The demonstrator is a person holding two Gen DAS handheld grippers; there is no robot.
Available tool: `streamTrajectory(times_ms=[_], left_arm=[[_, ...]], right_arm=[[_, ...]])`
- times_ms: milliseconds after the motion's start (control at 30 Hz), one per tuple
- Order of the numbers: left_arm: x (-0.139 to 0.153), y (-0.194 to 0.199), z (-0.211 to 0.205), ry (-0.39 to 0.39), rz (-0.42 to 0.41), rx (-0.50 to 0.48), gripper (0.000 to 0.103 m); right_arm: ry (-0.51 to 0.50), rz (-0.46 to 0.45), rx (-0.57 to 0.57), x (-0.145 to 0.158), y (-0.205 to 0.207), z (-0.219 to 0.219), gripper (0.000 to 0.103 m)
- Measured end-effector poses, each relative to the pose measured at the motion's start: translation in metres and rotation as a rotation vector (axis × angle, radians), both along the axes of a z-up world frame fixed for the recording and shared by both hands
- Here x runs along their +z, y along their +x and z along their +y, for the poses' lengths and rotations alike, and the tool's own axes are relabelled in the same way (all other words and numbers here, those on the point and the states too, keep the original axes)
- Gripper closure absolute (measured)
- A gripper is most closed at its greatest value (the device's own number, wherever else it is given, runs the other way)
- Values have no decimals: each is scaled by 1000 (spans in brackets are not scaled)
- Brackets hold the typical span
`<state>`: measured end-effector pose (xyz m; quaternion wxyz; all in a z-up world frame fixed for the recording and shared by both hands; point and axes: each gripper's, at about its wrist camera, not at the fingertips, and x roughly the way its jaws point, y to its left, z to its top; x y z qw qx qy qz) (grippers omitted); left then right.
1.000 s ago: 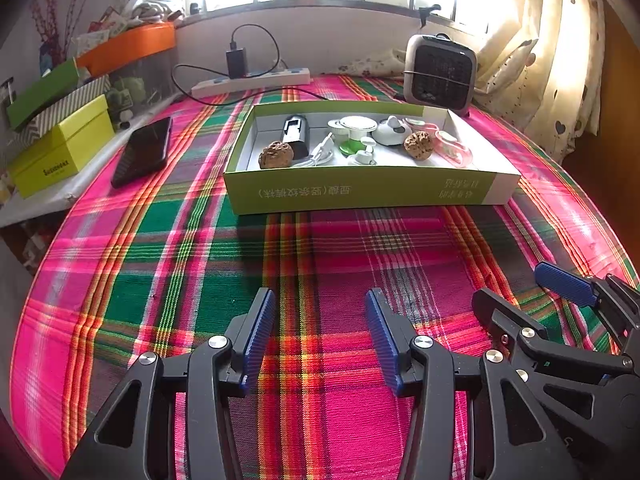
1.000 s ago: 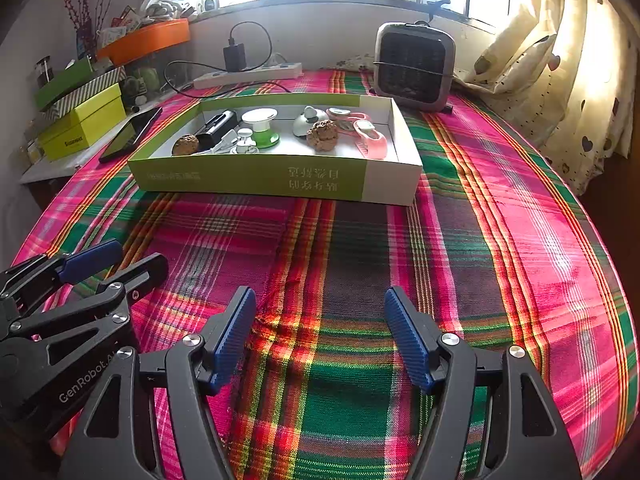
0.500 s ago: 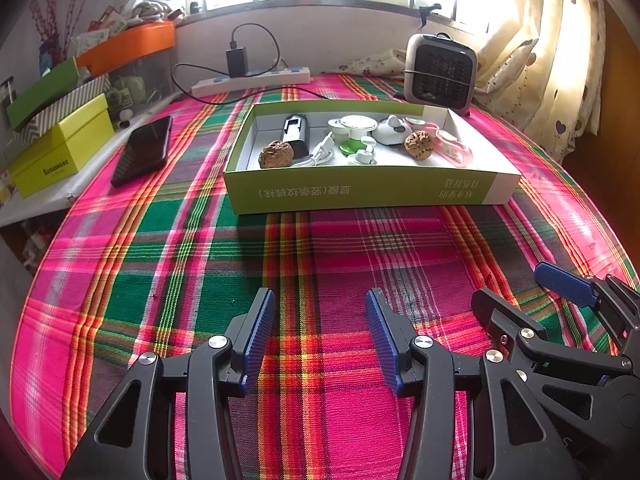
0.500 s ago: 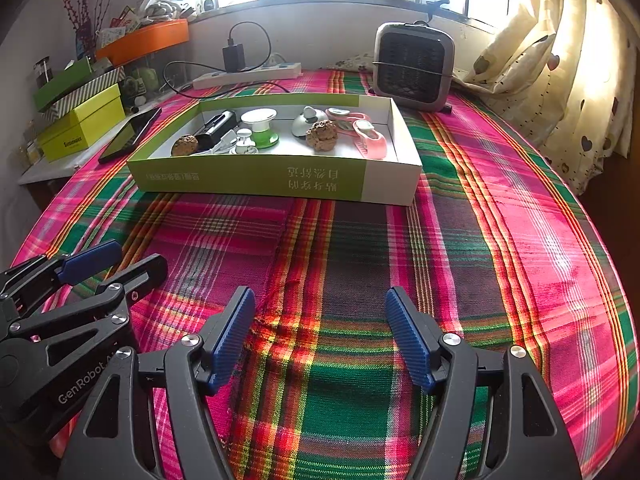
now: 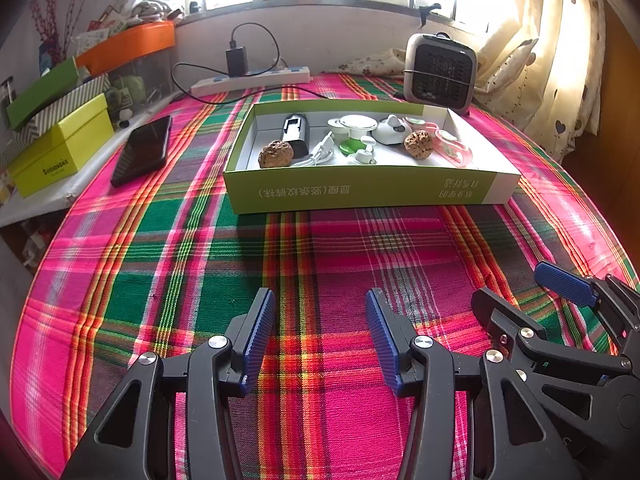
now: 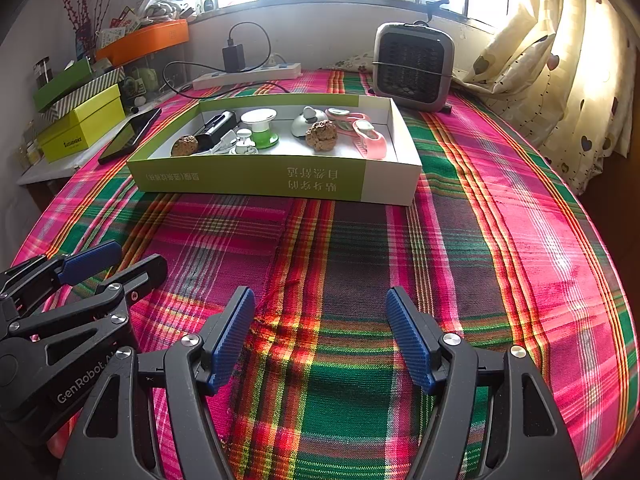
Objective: Organize objects
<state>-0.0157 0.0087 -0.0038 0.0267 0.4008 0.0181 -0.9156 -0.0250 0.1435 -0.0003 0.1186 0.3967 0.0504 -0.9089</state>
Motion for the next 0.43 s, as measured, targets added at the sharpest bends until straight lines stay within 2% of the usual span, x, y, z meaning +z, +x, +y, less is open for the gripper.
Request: streamTrajectory(times_ms=[433], left_arm=[[0, 0, 0, 0, 0, 0, 57]], right_arm=[[0, 0, 0, 0, 0, 0, 34]])
